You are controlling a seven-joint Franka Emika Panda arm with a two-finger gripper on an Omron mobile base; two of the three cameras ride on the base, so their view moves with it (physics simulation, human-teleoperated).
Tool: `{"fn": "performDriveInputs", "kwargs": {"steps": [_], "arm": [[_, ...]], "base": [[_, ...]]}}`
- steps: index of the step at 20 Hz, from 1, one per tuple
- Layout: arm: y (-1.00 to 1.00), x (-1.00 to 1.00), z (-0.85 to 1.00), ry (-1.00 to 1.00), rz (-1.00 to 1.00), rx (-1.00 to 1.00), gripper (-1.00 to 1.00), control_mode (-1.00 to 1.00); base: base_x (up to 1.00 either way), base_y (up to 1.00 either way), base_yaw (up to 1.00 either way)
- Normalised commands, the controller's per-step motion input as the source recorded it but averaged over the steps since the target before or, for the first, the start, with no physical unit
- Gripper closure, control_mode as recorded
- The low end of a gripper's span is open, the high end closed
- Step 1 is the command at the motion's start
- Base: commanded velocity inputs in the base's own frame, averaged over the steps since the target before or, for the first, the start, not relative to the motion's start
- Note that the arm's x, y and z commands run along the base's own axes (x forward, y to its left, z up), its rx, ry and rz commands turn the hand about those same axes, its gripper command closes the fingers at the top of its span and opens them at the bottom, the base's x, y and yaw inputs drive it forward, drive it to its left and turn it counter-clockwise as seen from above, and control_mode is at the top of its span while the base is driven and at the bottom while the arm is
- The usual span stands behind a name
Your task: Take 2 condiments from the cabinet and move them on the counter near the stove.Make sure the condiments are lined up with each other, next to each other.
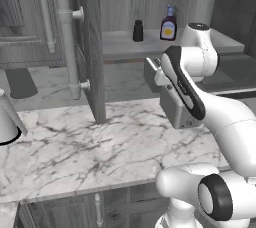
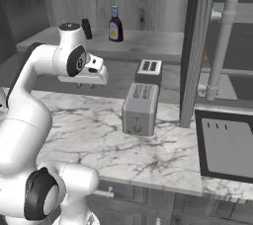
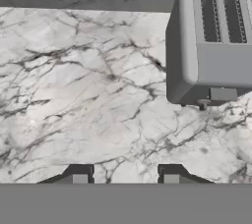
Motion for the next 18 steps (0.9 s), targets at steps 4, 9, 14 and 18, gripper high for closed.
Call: {"fn": "performDriveInputs", "kwargs": {"steps": [4, 9, 14, 18], "arm": [[0.17, -0.06, 0.0, -0.13, 0.0, 0.0, -1.0, -1.0], [0.23, -0.34, 0.0, -0.25, 0.0, 0.0, -1.0, -1.0], [0.05, -0.2, 0.16, -0.19, -0.03, 0.0, -1.0, -1.0], [0.0, -0.11, 0.32, -0.2, 0.0, 0.02, -1.0, -1.0]], "base": [[0.0, 0.0, 0.0], [0.0, 0.0, 0.0], [0.0, 0.0, 0.0], [0.0, 0.0, 0.0]]}}
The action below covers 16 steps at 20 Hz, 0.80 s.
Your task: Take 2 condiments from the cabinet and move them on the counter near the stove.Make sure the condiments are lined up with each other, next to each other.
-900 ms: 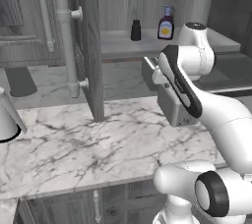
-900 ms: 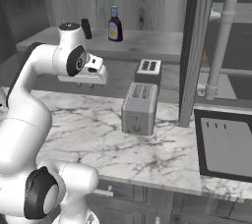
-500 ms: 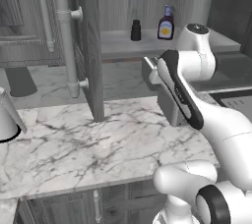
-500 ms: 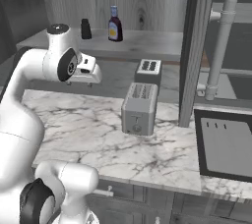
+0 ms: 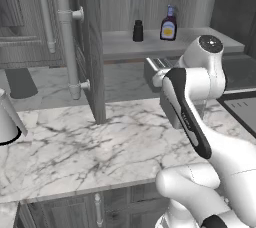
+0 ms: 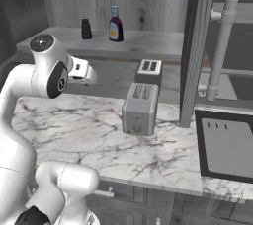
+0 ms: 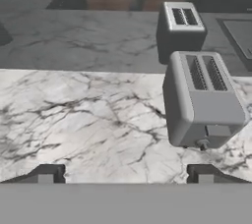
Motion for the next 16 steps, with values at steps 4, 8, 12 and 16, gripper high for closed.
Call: {"fn": "performDriveInputs", "kwargs": {"steps": [4, 8, 12, 16], "arm": [[0.0, 0.0, 0.52, -0.3, 0.0, 0.07, -1.0, -1.0], [0.0, 0.05, 0.65, -0.3, 0.0, 0.05, -1.0, -1.0], [0.04, 0.1, 0.61, -0.24, 0.0, 0.06, -1.0, -1.0], [0.08, 0.11, 0.57, -0.09, 0.0, 0.04, -1.0, -1.0]], "base": [[0.0, 0.0, 0.0], [0.0, 0.0, 0.0], [0.0, 0.0, 0.0], [0.0, 0.0, 0.0]]}}
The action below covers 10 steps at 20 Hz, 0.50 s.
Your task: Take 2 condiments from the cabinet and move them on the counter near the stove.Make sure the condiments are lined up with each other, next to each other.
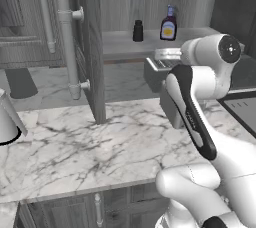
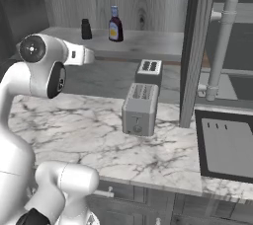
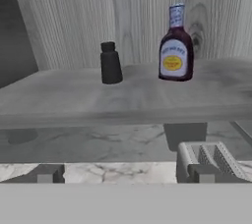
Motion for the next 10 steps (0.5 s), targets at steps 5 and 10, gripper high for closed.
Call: {"fn": "performDriveInputs", "kwargs": {"steps": [5, 10], "arm": [[0.12, 0.21, 0.4, 0.0, 0.0, 0.02, -1.0, -1.0], [0.08, 0.34, 0.12, 0.11, -0.01, 0.0, -1.0, -1.0]], "base": [[0.0, 0.0, 0.0], [0.0, 0.0, 0.0]]}}
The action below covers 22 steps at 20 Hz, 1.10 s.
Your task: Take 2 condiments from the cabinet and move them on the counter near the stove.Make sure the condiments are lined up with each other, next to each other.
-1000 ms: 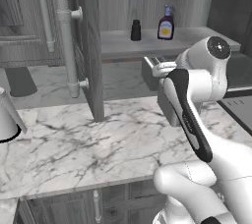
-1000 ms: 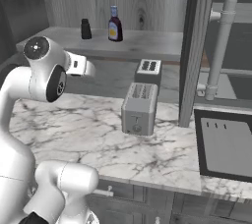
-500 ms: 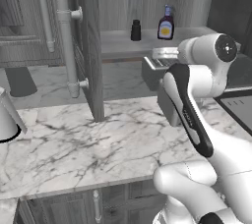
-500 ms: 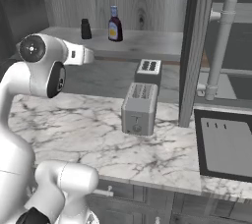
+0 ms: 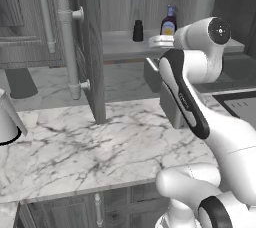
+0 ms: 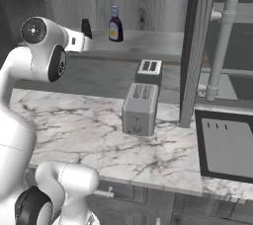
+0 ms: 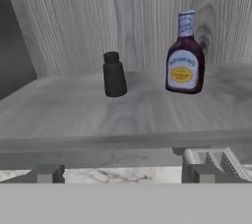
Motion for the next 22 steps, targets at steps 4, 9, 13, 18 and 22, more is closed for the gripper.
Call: {"fn": "performDriveInputs", "kwargs": {"steps": [4, 9, 13, 18, 22], "arm": [[0.09, 0.38, 0.03, 0.11, -0.01, 0.0, -1.0, -1.0], [0.03, 0.43, 0.0, 0.02, 0.0, 0.0, -1.0, -1.0], [0.11, 0.36, 0.0, 0.0, 0.0, 0.0, -1.0, -1.0], [0.12, 0.42, 0.0, 0.01, 0.0, 0.0, -1.0, -1.0], [0.16, 0.29, 0.0, 0.0, 0.0, 0.0, -1.0, -1.0]], "base": [[0.0, 0.0, 0.0], [0.0, 0.0, 0.0], [0.0, 0.0, 0.0], [0.0, 0.0, 0.0], [0.0, 0.0, 0.0]]}}
